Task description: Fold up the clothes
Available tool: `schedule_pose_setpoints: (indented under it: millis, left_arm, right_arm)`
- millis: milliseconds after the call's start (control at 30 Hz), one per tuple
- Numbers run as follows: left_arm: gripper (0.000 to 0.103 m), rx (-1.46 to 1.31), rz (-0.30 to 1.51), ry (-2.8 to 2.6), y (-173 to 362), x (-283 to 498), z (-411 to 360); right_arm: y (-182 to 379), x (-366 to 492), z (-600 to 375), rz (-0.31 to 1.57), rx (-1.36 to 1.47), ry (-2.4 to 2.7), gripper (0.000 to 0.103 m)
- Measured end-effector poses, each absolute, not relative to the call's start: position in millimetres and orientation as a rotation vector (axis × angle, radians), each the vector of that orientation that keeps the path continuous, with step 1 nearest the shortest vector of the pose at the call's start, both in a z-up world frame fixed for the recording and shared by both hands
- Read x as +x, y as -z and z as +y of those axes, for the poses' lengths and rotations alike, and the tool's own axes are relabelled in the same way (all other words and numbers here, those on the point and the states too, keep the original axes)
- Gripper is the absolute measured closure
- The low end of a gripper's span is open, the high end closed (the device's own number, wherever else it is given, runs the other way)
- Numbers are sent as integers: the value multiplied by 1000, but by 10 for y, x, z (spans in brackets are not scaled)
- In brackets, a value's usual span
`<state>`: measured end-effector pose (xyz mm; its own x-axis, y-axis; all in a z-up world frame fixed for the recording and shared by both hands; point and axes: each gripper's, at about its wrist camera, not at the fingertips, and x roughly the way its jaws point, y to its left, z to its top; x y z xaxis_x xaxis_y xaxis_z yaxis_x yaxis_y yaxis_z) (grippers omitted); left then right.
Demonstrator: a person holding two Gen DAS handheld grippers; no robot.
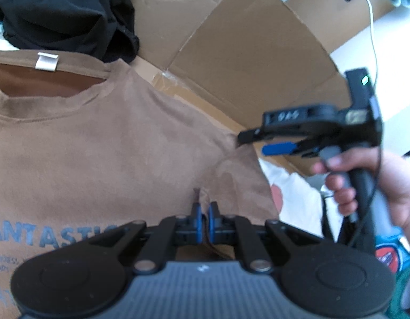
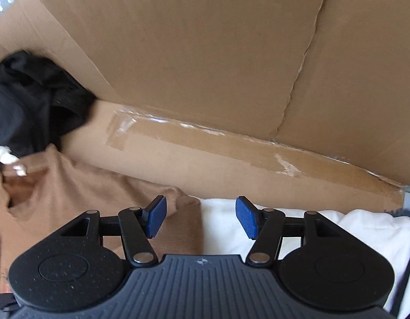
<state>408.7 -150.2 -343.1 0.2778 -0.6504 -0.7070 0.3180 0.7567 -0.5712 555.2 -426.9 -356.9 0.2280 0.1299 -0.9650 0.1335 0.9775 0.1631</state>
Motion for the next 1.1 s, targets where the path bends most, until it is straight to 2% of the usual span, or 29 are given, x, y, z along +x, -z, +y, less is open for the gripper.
schedule_pose_setpoints:
  millis: [633, 867, 1100]
  left_arm:
    - [99, -386, 1130, 537, 3636, 4322, -1246]
    - [93, -414, 1170, 514, 3676, 4328, -1182]
    - [91, -356, 1175, 493, 3523, 4181, -1173]
  right_arm:
    - [3773, 5476, -4316, 1256, 255, 60, 40]
    - [3504, 5380, -4409, 1143, 295, 0, 40]
    - [3266, 5165, -4507, 1123, 278, -41, 40]
